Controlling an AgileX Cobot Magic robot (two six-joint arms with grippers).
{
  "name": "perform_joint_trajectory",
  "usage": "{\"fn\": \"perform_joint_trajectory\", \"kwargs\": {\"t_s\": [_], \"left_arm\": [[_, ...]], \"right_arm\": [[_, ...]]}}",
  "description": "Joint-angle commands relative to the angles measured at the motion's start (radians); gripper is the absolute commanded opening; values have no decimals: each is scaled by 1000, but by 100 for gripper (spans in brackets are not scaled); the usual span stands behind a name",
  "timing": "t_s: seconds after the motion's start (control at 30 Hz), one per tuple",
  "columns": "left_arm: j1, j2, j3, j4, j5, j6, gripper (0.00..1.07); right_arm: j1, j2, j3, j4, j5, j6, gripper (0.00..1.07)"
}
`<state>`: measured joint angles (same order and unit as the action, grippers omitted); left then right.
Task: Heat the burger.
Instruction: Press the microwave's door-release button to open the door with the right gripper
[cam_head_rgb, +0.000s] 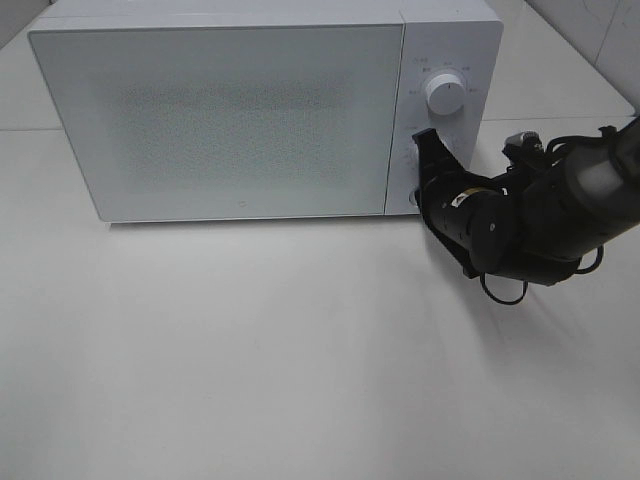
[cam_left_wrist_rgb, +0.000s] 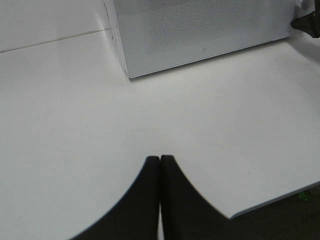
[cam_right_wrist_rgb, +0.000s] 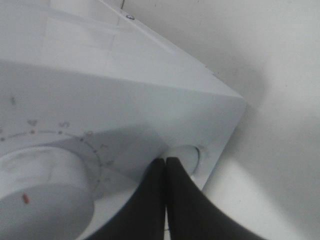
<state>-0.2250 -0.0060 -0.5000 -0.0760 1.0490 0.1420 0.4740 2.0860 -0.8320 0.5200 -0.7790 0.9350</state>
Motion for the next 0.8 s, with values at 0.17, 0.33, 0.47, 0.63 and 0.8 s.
{"fn": "perform_joint_trajectory", "kwargs": {"t_s": [0.17,0.33,0.47,0.63,0.8], "left_arm": [[3,-19,4,-9,-15,-3,0],[3,-19,4,-9,-15,-3,0],[3,-19,4,-9,-15,-3,0],[3,-19,4,-9,-15,-3,0],[3,-19,4,-9,-15,-3,0]], "right_arm": [[-12,-3,-16,-6,-42,3,0],[-12,-1,-41,-22,-33,3,0],[-12,-1,-67,-22,-34,3,0],[-12,-1,-82,-22,-41,1,0],[-12,-1,-82,-22,-66,0,0]]}}
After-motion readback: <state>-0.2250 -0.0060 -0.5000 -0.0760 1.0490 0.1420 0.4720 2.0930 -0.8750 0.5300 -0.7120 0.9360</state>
